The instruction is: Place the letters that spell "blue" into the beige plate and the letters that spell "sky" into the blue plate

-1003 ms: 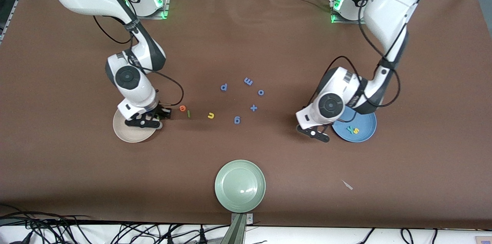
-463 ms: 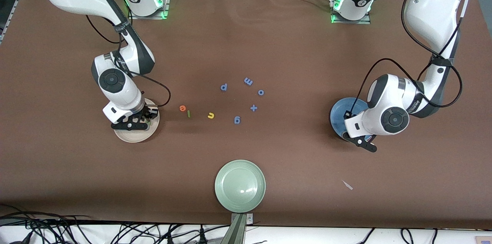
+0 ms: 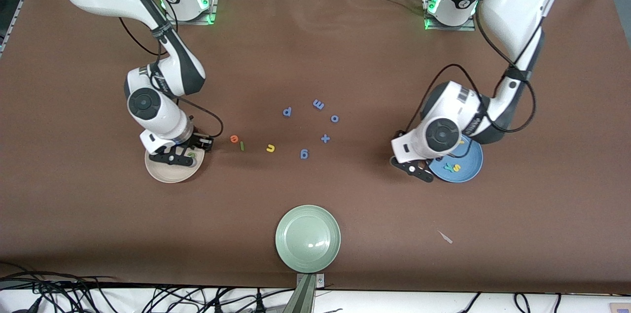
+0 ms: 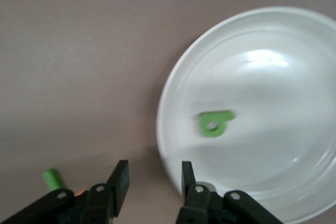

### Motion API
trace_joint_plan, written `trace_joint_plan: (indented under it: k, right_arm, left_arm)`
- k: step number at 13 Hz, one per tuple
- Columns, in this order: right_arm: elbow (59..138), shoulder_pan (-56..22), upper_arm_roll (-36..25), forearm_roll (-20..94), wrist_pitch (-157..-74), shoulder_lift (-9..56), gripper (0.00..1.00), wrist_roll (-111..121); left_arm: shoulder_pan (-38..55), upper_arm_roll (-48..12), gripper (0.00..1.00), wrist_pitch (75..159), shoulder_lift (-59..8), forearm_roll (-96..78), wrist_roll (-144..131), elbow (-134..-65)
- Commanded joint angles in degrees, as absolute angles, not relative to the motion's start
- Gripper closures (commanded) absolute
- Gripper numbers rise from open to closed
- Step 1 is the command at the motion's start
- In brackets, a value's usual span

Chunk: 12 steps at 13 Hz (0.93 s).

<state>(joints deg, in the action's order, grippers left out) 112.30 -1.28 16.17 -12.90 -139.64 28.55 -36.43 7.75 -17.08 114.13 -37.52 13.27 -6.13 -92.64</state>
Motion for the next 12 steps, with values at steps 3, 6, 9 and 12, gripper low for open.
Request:
trace_joint_plan:
  k: [3,6,9,12]
  right_arm:
    - [112.8,-1.5,21.6,-12.0,-141.5,30.6,0.40,-49.5]
    - [114.6,-1.8,22.1,-12.7,-143.0,30.6,0.37,-50.1]
    - [117.7,-1.8,22.1,-17.6,-146.3,30.7,0.37,-50.1]
    - [119.0,-1.8,22.1,-19.0,-147.0,30.8,0.37,-50.2]
  left_arm:
    - [8.6,-16.8,0.00,114.4,-38.6,14.0,-14.1,-91.9]
    - [8.1,-16.8,0.00,114.3,-37.4,14.0,-14.3,-91.2]
    - [6.5,-16.4,0.00,113.9,-31.9,14.2,-15.6,-91.0]
    - [3.1,-16.7,0.00,111.2,-23.5,14.0,-15.2,-91.0]
